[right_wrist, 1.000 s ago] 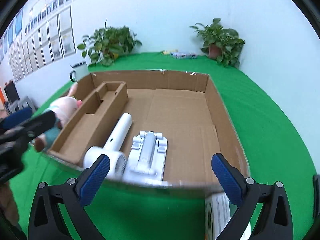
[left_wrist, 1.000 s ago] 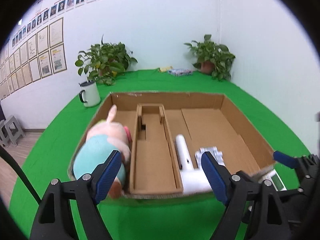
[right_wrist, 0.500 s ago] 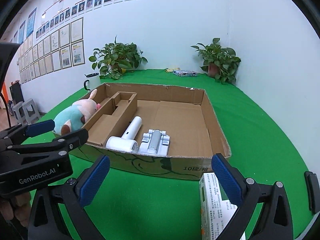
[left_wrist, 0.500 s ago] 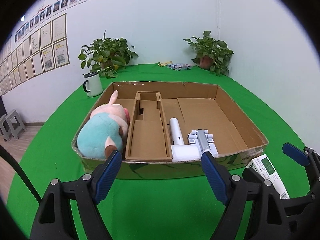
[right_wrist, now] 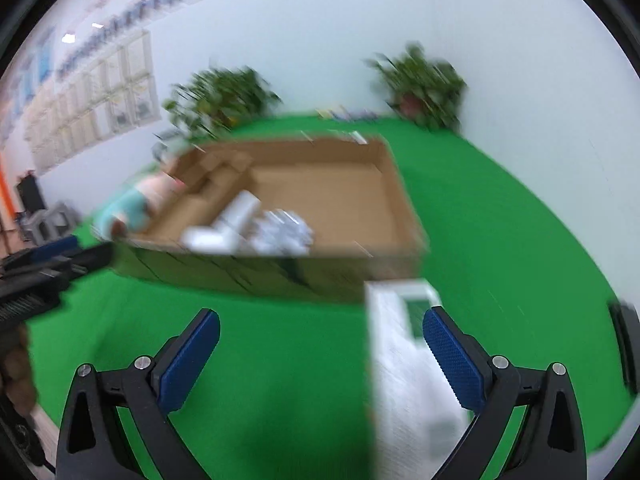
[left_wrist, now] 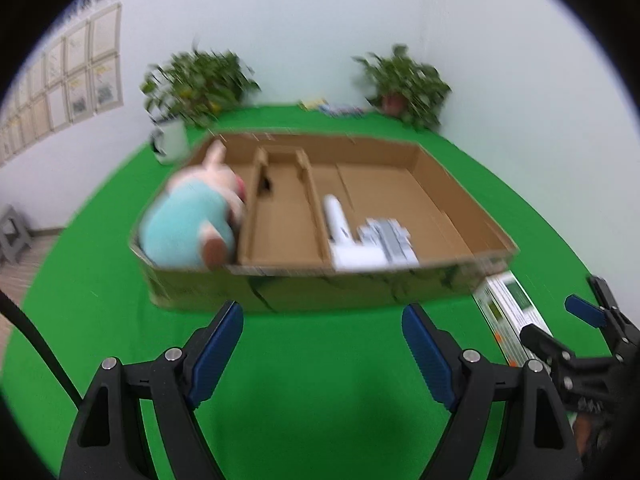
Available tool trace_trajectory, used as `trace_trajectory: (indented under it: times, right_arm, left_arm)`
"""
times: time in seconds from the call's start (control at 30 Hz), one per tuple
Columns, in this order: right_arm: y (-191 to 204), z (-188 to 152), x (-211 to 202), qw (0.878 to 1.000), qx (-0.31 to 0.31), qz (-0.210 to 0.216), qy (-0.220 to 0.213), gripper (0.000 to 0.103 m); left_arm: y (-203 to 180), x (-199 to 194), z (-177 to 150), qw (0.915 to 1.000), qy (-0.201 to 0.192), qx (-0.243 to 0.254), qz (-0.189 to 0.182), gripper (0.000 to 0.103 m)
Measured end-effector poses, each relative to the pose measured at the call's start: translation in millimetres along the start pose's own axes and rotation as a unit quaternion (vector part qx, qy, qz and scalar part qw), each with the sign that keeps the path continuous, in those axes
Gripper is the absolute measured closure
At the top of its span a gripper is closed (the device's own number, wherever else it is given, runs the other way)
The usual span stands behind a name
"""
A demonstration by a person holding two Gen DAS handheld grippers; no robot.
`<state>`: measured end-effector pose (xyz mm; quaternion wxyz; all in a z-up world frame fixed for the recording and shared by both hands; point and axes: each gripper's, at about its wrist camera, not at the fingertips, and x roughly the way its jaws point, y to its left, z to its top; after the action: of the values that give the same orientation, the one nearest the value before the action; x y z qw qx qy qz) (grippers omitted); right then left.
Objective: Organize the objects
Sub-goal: 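Open the right gripper and withdraw it from the box, then move the right gripper to the white medicine box and close on it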
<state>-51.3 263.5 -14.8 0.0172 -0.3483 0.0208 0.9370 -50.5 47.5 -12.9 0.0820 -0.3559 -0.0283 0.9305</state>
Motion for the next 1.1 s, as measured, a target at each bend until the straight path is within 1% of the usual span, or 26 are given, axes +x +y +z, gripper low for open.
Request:
trace_trajectory:
  times: [0.03,0.1,0.13,0.17,0.23,0.3,0.33,0.37,0.4,0.43,0.47,0.53,0.6,0.63,0.67,0.7,0.73,0.8,0.87,0.9,0.97,1.03,1.1]
  right_arm:
    - [-15,-10,2,1.0,0.003,-0.018,0.019,0.001]
    - [-35,-25,3,0.998,0.007,-0.039,0.043,0.001]
    - [-46,-32,4,0.997,0.009,-0.041,0.061,0.001]
    - [-50,-36,6,0.997,0.01,-0.04,0.069,0.001]
    - [-58,-46,10,0.995,0.014,-0.029,0.091,0.004]
    - [-60,-54,18,0.994,0.017,-0.02,0.111,0.012]
    - [-60,-58,23,0.992,0.017,-0.02,0.122,0.027]
    - [-58,-63,28,0.991,0.014,-0.022,0.134,0.044]
    - [-54,-66,31,0.99,0.01,-0.024,0.141,0.043]
    - [-47,-69,31,0.99,0.0,-0.024,0.137,0.044]
    - [-40,-70,31,0.991,-0.006,-0.012,0.134,0.044]
    - [-22,-73,28,0.99,-0.007,0.03,0.138,0.043]
    - [0,-76,22,0.988,-0.018,0.063,0.137,0.039]
    - [15,-76,18,0.987,-0.022,0.091,0.134,0.032]
    - [23,-76,16,0.985,-0.023,0.11,0.133,0.011]
    - [33,-76,13,0.982,-0.026,0.136,0.131,0.001]
    - [44,-76,9,0.979,-0.037,0.157,0.123,0.001]
    - [60,-76,2,0.978,-0.071,0.165,0.108,0.001]
    - [66,-79,-3,0.977,-0.092,0.162,0.098,0.001]
    - [66,-79,-3,0.978,-0.093,0.158,0.097,0.001]
    - [58,-79,-3,0.983,-0.089,0.131,0.092,0.001]
    - [47,-79,-2,0.987,-0.07,0.104,0.1,0.001]
    - [41,-80,2,0.986,-0.05,0.109,0.113,0.001]
  left_arm:
    - [-2,5,-5,0.9999,0.01,0.0,-0.012,0.021]
    - [-10,13,-13,0.9991,0.025,0.005,-0.033,0.021]
    - [-13,16,-16,0.9987,0.03,0.007,-0.041,0.021]
    - [-16,19,-18,0.9982,0.035,0.008,-0.049,0.021]
    - [-22,24,-23,0.9967,0.048,0.008,-0.066,0.021]
    - [-24,26,-28,0.9955,0.057,0.007,-0.076,0.021]
    - [-24,26,-30,0.9949,0.062,0.008,-0.079,0.021]
    - [-23,25,-31,0.9945,0.065,0.008,-0.082,0.021]
    - [-21,24,-33,0.9939,0.068,0.006,-0.087,0.021]
    - [-19,23,-35,0.9929,0.072,0.0,-0.095,0.021]
    - [-15,23,-38,0.9914,0.078,-0.008,-0.105,0.021]
    - [-10,22,-41,0.9888,0.088,-0.021,-0.118,0.021]
    - [-5,22,-44,0.9875,0.093,-0.031,-0.124,0.021]
    - [-2,22,-46,0.9871,0.096,-0.035,-0.124,0.021]
    - [0,21,-48,0.9864,0.098,-0.038,-0.126,0.021]
    - [3,20,-50,0.9845,0.102,-0.046,-0.135,0.021]
    - [5,20,-51,0.982,0.103,-0.054,-0.148,0.021]
    - [10,20,-53,0.9748,0.11,-0.075,-0.179,0.021]
    - [12,23,-54,0.9698,0.12,-0.088,-0.193,0.021]
    - [12,25,-55,0.9685,0.122,-0.092,-0.196,0.021]
    - [8,30,-55,0.9673,0.126,-0.094,-0.199,0.021]
    - [2,36,-54,0.9631,0.134,-0.092,-0.214,0.021]
    - [-5,44,-54,0.9573,0.145,-0.094,-0.231,0.021]
